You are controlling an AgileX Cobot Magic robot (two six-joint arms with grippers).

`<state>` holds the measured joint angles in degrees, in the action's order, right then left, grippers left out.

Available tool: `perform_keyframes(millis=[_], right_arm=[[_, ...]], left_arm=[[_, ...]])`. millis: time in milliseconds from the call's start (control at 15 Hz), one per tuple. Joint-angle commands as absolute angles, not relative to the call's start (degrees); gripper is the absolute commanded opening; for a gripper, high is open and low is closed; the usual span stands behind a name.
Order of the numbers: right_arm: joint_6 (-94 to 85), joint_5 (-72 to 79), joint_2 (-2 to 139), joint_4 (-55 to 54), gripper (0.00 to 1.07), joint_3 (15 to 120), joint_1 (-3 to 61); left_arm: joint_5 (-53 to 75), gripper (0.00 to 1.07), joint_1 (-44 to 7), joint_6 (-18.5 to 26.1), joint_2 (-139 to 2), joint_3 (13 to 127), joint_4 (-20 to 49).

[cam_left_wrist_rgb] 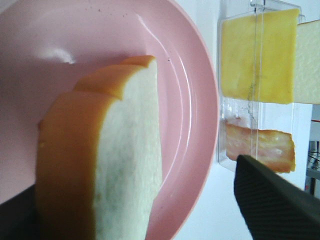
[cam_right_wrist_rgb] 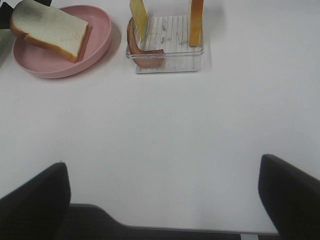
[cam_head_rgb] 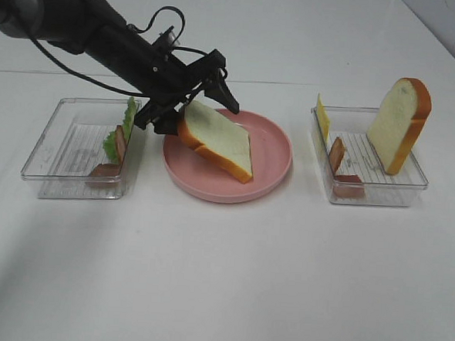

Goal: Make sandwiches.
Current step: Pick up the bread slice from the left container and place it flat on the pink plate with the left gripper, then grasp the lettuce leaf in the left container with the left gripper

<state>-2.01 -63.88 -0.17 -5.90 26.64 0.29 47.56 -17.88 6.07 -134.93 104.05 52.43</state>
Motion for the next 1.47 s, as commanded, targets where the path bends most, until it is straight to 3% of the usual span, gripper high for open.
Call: perform_keyframes(millis=[67, 400, 867, 933, 1000, 1200, 1333, 1467], right_arm=[[-1.5, -64.1, -1.6, -5.7, 0.98, 26.4, -0.1], [-1.5, -64.1, -1.6, -5.7, 0.98, 26.4, -0.1], [-1.5, -64.1, -1.6, -5.7, 0.98, 26.4, -0.1], [-1.5, -64.1, -1.6, -5.7, 0.98, 26.4, -0.1], [-1.5, -64.1, -1.6, -5.7, 0.98, 26.4, -0.1], [-1.5, -64.1, -1.6, -5.7, 0.98, 26.4, -0.1], [-1.5, -64.1, -1.6, -5.7, 0.98, 26.4, -0.1], [-1.5, -64.1, -1.6, -5.7, 0.98, 26.4, -0.1]], left_arm=[[49.0, 0.76, -18.3, 0.4, -134.8, 107.5, 46.0], [48.7, 0.76, -21.9, -8.1, -134.8, 110.2, 36.2], [54.8, 0.76, -22.3, -12.1, -134.7, 116.7, 26.8], [59.4, 0.76, -22.5, -16.3, -134.7, 120.4, 21.0], [62.1, 0.76, -22.5, -17.2, -134.7, 122.8, 17.9], [67.0, 0.76, -22.5, -17.2, -134.7, 127.0, 15.9], [75.3, 0.76, -22.5, -15.2, -134.7, 132.9, 15.7], [75.6, 0.76, -22.5, -14.0, -133.0, 134.2, 15.8]])
